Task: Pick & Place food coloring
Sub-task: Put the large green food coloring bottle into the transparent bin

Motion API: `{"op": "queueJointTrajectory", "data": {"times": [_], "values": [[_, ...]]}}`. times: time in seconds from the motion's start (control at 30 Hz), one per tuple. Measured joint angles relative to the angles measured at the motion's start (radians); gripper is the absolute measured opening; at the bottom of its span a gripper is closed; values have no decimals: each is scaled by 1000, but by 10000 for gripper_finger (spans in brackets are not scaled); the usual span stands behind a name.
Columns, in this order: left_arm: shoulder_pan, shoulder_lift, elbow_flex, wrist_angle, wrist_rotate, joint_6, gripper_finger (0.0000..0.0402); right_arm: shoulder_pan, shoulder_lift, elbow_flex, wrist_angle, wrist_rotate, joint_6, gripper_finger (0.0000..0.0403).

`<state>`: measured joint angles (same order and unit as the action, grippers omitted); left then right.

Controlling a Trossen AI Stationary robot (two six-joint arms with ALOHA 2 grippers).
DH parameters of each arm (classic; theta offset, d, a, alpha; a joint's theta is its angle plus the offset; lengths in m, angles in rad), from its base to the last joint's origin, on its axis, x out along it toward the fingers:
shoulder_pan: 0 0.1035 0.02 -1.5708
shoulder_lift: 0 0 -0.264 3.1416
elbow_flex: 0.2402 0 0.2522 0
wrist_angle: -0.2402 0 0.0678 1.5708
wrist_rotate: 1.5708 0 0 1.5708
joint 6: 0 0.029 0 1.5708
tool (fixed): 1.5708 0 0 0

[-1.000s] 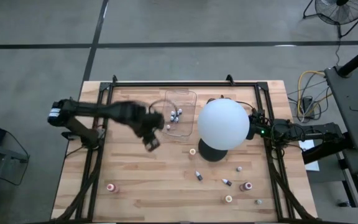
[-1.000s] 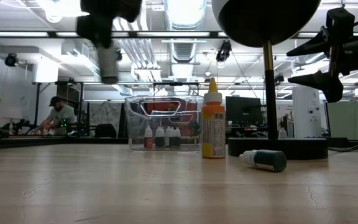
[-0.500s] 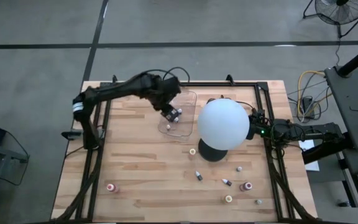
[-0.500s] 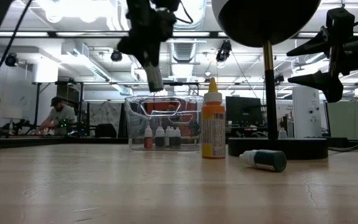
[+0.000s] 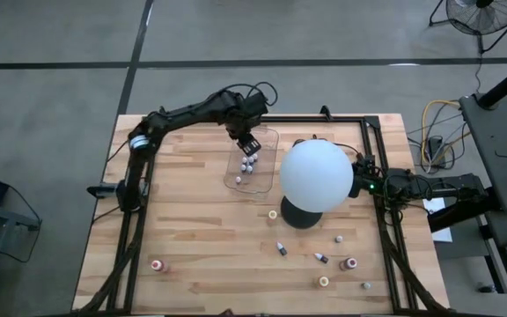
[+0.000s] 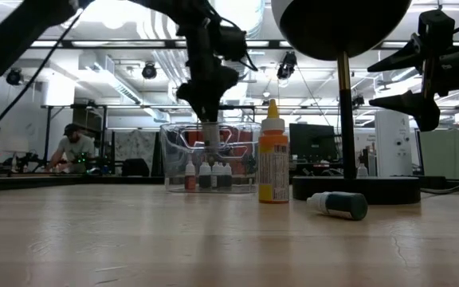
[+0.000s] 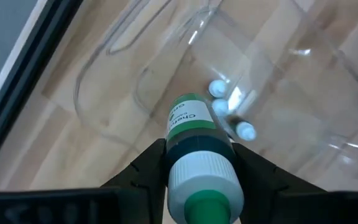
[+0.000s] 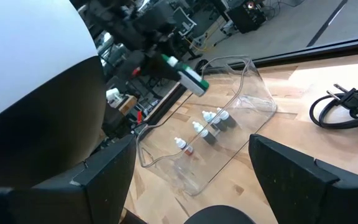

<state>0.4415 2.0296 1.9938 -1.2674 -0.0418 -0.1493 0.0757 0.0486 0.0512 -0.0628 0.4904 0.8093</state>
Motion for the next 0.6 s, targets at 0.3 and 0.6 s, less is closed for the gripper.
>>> {"op": "queueJointTrajectory", "data": {"times": [0.3, 0.6], "values": [[15, 120, 97, -42, 49, 28, 117, 0, 0, 0, 0, 0, 0, 302], [22, 180, 77, -22, 28, 5, 117, 0, 0, 0, 0, 0, 0, 302]]}}
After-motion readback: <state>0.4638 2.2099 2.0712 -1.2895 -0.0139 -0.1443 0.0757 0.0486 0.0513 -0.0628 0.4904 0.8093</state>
